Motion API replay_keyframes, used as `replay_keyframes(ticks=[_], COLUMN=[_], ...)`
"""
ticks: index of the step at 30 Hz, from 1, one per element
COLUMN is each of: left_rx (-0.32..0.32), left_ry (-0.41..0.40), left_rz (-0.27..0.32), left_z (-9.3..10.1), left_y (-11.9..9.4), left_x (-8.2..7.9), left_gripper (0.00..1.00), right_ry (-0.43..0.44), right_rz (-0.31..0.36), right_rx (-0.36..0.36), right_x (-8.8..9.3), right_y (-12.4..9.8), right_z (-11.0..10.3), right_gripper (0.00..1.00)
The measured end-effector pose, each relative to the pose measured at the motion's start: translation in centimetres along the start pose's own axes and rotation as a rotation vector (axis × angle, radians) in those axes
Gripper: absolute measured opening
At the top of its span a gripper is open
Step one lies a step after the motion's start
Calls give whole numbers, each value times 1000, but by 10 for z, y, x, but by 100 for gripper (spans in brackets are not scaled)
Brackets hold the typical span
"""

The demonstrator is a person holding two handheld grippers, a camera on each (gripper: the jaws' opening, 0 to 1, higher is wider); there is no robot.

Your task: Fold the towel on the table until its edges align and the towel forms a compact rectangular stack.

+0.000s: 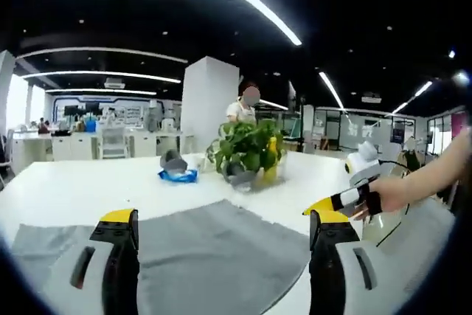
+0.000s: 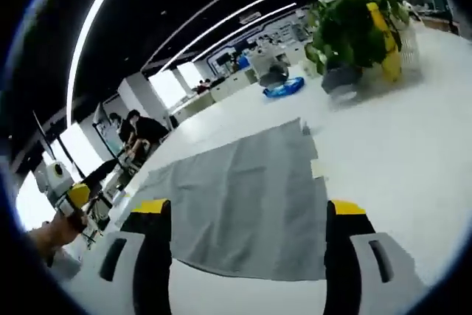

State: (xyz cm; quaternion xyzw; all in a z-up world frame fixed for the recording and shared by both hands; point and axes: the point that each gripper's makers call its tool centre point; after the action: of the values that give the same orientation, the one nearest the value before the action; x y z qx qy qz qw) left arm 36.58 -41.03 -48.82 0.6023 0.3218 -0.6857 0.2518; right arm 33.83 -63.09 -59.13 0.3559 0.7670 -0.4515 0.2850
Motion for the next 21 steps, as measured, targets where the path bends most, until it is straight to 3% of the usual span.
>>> replay_keyframes(ticks=[1,2,3,4,5,7,8,10,12,14,15,17,19,21], left_rx=[-25,-38,-47,-69,-89,-90,-78,-70,-92,-87,-89,-85,-40,1], left_ry=[-45,-105,-169,-218,-212,-191,-197,-112,-152,-191,-185,-151,-72,10], left_rz=[-12,2,19,7,-14,-37,-90,-35,-60,-42,-41,-47,-100,-129], left_z=[-5,-6,-8,-14,-18,-19,-17,-22,-24,-23,-23,-18,-8,4], left_y=[-1,-3,-4,-6,-10,-12,-13,-11,-13,-13,-13,-13,-12,-11], left_x=[9,13,16,27,37,45,51,40,45,42,42,41,48,51], left_gripper=[100,100,100,100,100,100,100,100,100,100,99,99,99,99], right_ry=[33,-30,-41,-1,14,59,43,34,-20,-61,-86,-149,-125,-196], right_rz=[-97,-27,2,-52,-58,-130,-170,-207,-271,-323,-327,-322,-318,-339], right_rx=[-6,13,36,79,114,189,200,198,251,236,218,222,236,257], right_x=[13,2,-3,7,10,27,36,43,52,60,62,59,60,61], right_y=[-2,0,1,0,-2,-6,-6,-4,-8,-8,-4,0,3,3], right_z=[-2,4,12,21,29,46,50,52,60,55,51,50,47,52], right_gripper=[85,87,86,82,77,63,57,48,31,11,8,12,14,12])
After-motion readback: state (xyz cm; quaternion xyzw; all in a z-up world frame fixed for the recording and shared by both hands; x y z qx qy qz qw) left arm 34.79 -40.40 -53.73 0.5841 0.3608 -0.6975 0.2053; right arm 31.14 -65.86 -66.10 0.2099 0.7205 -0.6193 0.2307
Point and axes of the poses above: the point that each gripper's makers call its tool centre point, and the gripper's own axes: y roughly forward along the fingers, z roughly to its right, x roughly out of its underside, and after that the axes turned 1 degree about -x, right-handed
